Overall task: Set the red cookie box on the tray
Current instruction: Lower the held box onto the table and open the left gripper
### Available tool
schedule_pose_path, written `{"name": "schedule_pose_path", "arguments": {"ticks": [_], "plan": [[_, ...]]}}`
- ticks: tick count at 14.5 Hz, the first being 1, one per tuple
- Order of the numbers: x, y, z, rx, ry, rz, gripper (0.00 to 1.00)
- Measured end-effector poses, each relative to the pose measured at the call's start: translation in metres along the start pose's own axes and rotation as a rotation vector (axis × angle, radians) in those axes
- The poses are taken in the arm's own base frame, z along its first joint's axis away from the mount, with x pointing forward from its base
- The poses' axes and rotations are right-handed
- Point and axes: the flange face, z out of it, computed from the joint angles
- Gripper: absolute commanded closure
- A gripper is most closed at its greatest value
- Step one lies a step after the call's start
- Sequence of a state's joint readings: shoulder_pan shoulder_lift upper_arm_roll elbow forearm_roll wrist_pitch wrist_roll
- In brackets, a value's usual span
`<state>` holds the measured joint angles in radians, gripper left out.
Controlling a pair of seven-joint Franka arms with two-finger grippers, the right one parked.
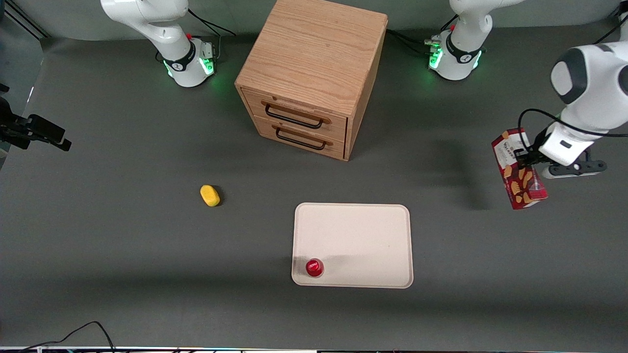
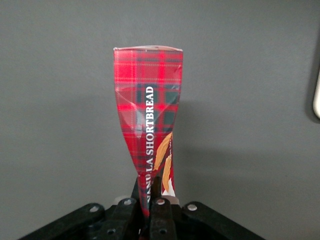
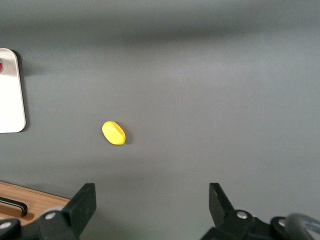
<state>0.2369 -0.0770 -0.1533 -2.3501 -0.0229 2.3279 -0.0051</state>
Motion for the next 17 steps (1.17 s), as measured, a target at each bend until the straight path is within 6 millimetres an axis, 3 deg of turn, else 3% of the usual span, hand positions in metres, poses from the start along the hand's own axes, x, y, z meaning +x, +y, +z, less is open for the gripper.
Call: {"name": "schedule_pose_path", "arguments": {"ticks": [4, 10, 11, 12, 14, 15, 16, 17], "plan": [[-0.022, -0.011, 0.040, -0.024, 0.029, -0.053, 1.00], [-0.032, -0.015, 0.101, -0.032, 0.073, -0.068, 1.00], [-0.033, -0.015, 0.110, -0.034, 0.076, -0.070, 0.94], [-0.033, -0.015, 0.119, -0.036, 0.077, -0.071, 0.87], [-0.031, -0.016, 0.124, -0.037, 0.093, -0.075, 0.49], [-0.031, -0.016, 0.126, -0.037, 0.090, -0.075, 0.13], [-0.032, -0.016, 0.128, -0.038, 0.084, -0.075, 0.00], [-0.033, -0.016, 0.130, -0.038, 0.080, -0.075, 0.00]]}}
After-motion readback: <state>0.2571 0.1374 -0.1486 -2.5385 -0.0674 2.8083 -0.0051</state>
